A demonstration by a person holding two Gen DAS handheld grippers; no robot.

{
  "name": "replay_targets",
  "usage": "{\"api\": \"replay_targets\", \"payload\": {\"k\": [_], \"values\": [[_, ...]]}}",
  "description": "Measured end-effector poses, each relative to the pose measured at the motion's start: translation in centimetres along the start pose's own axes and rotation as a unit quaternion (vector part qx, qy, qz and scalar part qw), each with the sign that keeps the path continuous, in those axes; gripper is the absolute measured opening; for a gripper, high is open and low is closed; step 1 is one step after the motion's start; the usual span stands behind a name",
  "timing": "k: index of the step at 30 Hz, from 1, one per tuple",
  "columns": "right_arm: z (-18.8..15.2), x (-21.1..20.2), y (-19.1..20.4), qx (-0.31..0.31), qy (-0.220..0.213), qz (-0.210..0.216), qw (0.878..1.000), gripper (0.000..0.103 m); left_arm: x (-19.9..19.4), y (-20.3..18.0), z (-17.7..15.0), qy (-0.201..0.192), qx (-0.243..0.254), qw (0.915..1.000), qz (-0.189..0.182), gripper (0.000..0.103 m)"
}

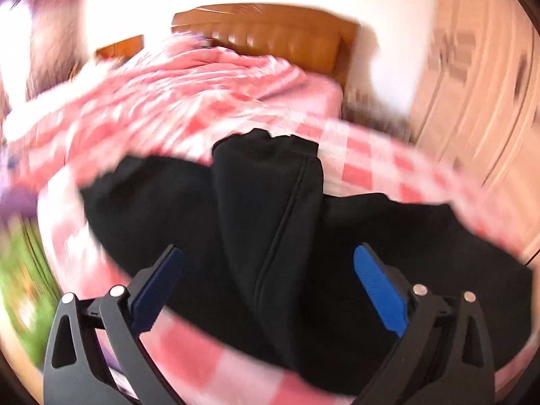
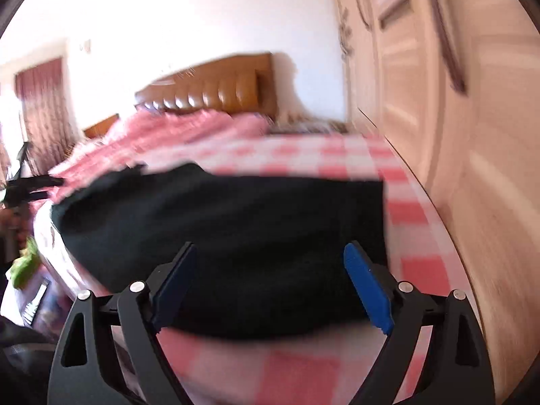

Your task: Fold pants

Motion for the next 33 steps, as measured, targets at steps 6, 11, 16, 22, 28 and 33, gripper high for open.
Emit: {"api": "replay_targets", "payload": {"k": [6, 11, 16, 22, 28, 33], "values": [[3.0, 5.6, 6.6, -0.042, -0.008, 0.063, 0.997, 0.088, 12.7, -5.1, 2.8, 0.122, 0.057, 0.9909, -0.006, 0.091], [2.4, 7.5, 10.3, -0.060, 0.002, 0.102, 0.993, 0.088, 18.6, -6.1, -0.4, 0.215, 0.114, 0.9699, 0.018, 0.068], [1.0, 8.7, 10.1, -0.043, 0.024, 0.110, 0.993, 0.088, 17.9, -3.8, 1.3, 0.169, 0.076, 0.9820, -0.037, 0.009], [-0.5, 9.3, 9.2, -0.012, 0.040, 0.103, 0.994, 0.088, 9.3, 3.6, 10.8, -0.046, -0.060, 0.9909, -0.112, 0.008], [-1.4, 10.7, 9.8, 0.019, 0.064, 0.110, 0.992, 0.088, 6.0, 20.6, 3.9, -0.045, -0.210, 0.9764, -0.019, 0.008], [0.1, 14.2, 13.9, -0.028, 0.098, 0.156, 0.983, 0.088, 7.4, 25.1, -4.7, 0.011, -0.282, 0.9594, -0.008, 0.014]]}}
Point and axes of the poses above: each gripper's, at about its wrist camera, not at the fingertips, and x roughly the way its jaws point, y to its left, z to its top, the point moved 10 cm from there along x, roughly the way its jaws point, and after that the axes turned 15 degrees about -y, right-handed, at the moved point
